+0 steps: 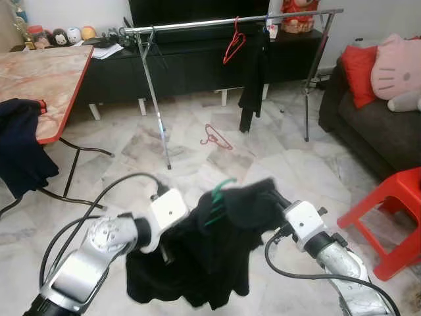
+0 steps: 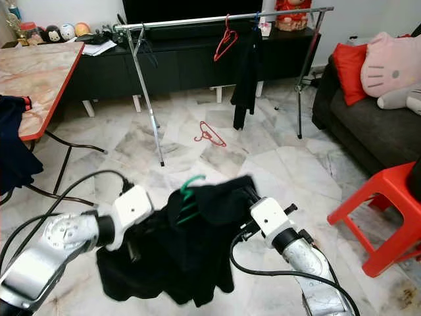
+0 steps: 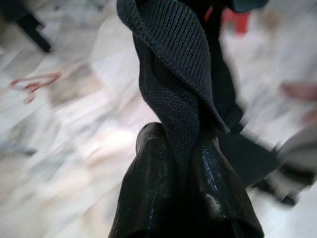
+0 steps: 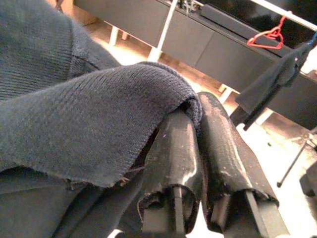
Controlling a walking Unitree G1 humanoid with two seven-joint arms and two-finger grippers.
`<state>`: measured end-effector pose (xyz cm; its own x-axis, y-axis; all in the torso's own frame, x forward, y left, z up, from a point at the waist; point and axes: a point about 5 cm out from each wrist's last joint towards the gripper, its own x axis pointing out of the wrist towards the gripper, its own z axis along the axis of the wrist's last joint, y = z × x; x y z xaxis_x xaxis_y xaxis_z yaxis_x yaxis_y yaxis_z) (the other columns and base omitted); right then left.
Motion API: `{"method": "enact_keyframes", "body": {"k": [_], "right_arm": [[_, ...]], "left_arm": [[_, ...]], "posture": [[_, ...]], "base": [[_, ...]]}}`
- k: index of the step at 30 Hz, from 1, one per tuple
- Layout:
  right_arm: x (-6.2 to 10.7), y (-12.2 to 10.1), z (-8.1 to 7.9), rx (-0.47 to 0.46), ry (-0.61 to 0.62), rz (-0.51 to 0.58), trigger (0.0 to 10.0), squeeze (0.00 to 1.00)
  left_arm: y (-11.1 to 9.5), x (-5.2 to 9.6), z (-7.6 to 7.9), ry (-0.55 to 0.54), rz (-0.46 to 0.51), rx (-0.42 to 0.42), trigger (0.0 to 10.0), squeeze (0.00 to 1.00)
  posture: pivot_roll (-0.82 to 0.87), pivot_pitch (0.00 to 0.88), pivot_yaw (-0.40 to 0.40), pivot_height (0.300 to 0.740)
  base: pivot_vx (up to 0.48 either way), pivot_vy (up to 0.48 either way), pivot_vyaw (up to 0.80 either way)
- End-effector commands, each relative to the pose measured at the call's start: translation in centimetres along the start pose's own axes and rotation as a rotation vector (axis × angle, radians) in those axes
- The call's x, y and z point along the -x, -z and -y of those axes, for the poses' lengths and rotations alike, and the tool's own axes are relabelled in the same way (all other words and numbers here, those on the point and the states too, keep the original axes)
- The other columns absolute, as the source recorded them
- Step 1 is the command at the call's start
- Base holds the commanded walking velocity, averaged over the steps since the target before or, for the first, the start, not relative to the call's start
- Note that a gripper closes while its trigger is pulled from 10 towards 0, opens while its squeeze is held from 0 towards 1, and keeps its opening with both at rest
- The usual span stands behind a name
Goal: Hang hanger
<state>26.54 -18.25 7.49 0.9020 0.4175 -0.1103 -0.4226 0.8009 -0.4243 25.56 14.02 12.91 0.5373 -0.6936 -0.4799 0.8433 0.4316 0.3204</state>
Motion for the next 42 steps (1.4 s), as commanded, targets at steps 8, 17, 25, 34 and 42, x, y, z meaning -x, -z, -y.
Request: {"method": "enact_keyframes", "body": {"k": [8,17,25,34,42], "right_arm": [[0.0,0.3,0.3,0.033,-0.027,-0.017,0.0,0.0],[0.0,0.5,0.1,0.041,-0.045,-0.03,0.0,0.0],[0.0,0.7,-0.3,0.038,-0.062,-0.04,0.0,0.0],[-0.1,0.7,0.0,0.043,-0.062,-0.046,0.0,0.0],[-0.1,0.8,-0.3,0.043,-0.073,-0.048,0.0,0.0]], "left_arm": [[2.8,2.7,-1.8,0.028,-0.112,-0.119,10.0,0.0],[1.4,4.9,-3.6,0.08,-0.011,-0.154,10.0,0.0],[0.1,5.4,-2.8,0.214,0.077,-0.242,10.0,0.0],[2.1,7.1,1.4,0.635,-0.105,-0.317,10.0,0.0],[1.2,6.0,-0.3,0.47,-0.005,-0.333,10.0,0.0]], "posture": [[-0.07,0.0,-0.005,0.74],[-0.06,0.0,-0.016,0.74],[-0.06,0.0,-0.019,0.74],[-0.06,0.0,-0.026,0.74],[-0.07,0.0,-0.027,0.74]], "base": [[0.0,0.0,0.0],[0.0,0.0,0.0],[0.0,0.0,0.0],[0.0,0.0,0.0],[0.0,0.0,0.0]]}}
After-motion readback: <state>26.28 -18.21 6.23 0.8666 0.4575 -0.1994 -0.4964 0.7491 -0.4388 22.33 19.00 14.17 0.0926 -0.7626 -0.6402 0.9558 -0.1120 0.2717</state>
